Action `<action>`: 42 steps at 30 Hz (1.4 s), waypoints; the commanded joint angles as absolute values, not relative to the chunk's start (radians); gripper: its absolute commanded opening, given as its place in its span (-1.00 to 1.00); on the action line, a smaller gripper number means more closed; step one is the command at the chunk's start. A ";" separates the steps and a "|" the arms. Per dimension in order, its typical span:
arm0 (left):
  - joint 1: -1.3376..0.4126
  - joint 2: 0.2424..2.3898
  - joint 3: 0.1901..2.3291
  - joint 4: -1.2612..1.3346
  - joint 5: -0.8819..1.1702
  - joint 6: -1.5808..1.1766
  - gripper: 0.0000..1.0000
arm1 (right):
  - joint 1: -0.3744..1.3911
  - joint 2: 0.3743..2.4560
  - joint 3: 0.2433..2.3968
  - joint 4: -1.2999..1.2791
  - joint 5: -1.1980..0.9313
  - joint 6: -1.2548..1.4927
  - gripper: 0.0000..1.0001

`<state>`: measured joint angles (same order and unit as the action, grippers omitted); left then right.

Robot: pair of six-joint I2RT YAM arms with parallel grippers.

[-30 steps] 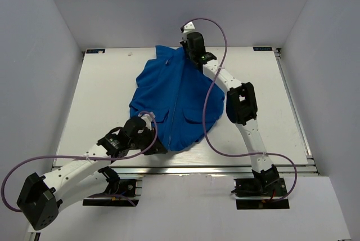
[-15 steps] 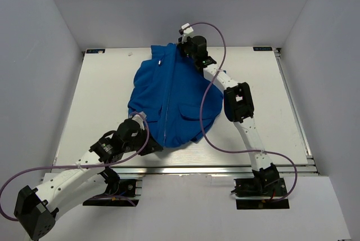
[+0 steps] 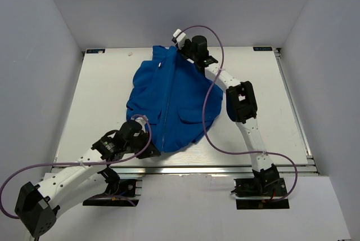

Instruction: Zip up the jacket

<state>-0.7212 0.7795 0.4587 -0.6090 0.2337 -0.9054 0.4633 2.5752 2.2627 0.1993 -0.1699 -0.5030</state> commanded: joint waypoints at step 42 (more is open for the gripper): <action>-0.011 1.373 1.502 -0.950 -0.222 -0.595 0.96 | 0.403 0.835 1.005 -0.448 0.526 0.466 0.79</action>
<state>-0.0147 1.4025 1.5112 -0.9382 -0.2649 -0.6159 0.4015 0.9089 1.0168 -0.3515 0.4862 0.3885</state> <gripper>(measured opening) 0.981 0.895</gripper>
